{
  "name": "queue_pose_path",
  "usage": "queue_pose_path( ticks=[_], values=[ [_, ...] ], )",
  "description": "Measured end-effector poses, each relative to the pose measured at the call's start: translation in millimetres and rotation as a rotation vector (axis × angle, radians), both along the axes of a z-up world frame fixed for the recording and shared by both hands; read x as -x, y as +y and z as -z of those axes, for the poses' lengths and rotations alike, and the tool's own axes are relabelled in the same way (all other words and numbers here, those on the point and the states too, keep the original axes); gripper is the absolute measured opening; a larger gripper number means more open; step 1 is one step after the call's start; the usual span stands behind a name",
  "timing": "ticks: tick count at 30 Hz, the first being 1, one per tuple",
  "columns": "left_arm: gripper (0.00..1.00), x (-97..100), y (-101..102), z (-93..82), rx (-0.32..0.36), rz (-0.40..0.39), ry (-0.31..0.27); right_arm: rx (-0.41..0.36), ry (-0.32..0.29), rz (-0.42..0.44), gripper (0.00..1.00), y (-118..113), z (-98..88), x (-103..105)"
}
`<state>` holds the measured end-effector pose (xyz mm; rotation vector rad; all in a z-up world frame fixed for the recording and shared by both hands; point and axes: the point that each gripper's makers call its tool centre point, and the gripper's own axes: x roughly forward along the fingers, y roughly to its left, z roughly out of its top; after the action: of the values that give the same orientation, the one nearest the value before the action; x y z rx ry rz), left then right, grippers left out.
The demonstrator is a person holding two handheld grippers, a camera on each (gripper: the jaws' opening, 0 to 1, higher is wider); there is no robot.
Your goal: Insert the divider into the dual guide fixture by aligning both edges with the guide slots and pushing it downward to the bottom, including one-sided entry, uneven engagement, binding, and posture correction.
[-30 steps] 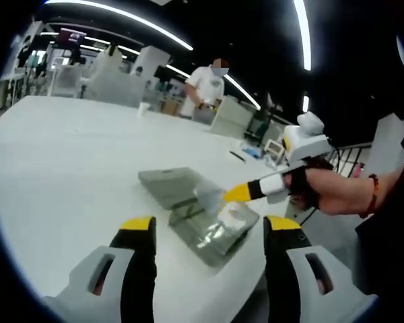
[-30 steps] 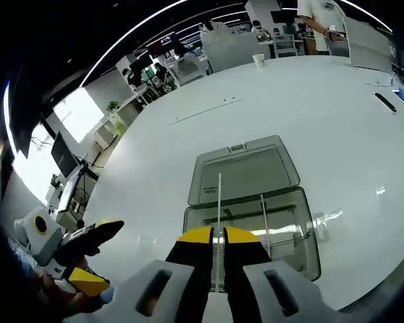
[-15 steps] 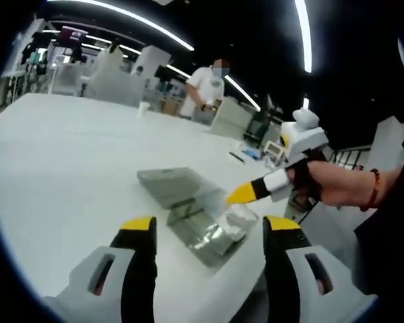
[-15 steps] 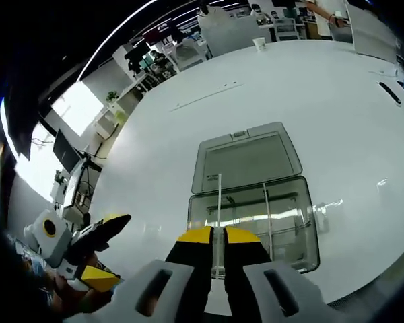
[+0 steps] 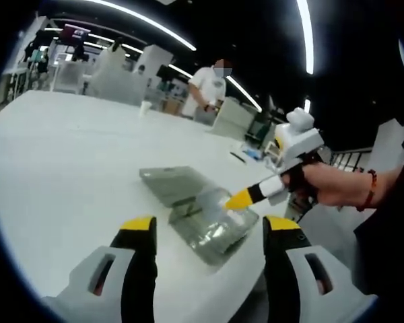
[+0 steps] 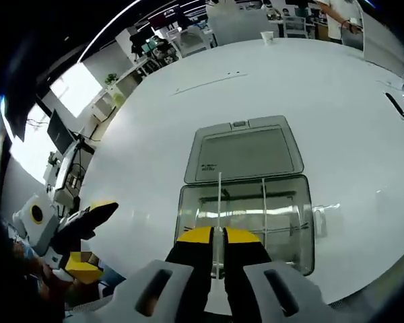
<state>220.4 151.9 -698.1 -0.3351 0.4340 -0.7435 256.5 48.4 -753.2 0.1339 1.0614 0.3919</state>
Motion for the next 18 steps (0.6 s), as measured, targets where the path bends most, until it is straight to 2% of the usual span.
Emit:
queue_pose_path(
  ticks=[7, 10, 14, 18],
  values=[
    [0.62, -1.0, 0.7, 0.0, -0.004, -0.002, 0.0, 0.008, 0.017, -0.007, 0.0, -1.5, -2.5, -0.6],
    [0.62, -0.7, 1.7, 0.5, -0.002, -0.004, 0.003, -0.024, 0.046, 0.018, 0.0, -1.9, -6.2, -1.6],
    [0.62, -0.2, 1.4, 2.2, -0.005, 0.0, 0.007, -0.012, 0.096, 0.002, 0.0, -3.7, -4.9, -0.8],
    [0.62, 0.4, -0.5, 2.7, -0.003, 0.005, 0.01, -0.016, 0.111, -0.001, 0.0, -2.7, -6.6, -3.1]
  ],
)
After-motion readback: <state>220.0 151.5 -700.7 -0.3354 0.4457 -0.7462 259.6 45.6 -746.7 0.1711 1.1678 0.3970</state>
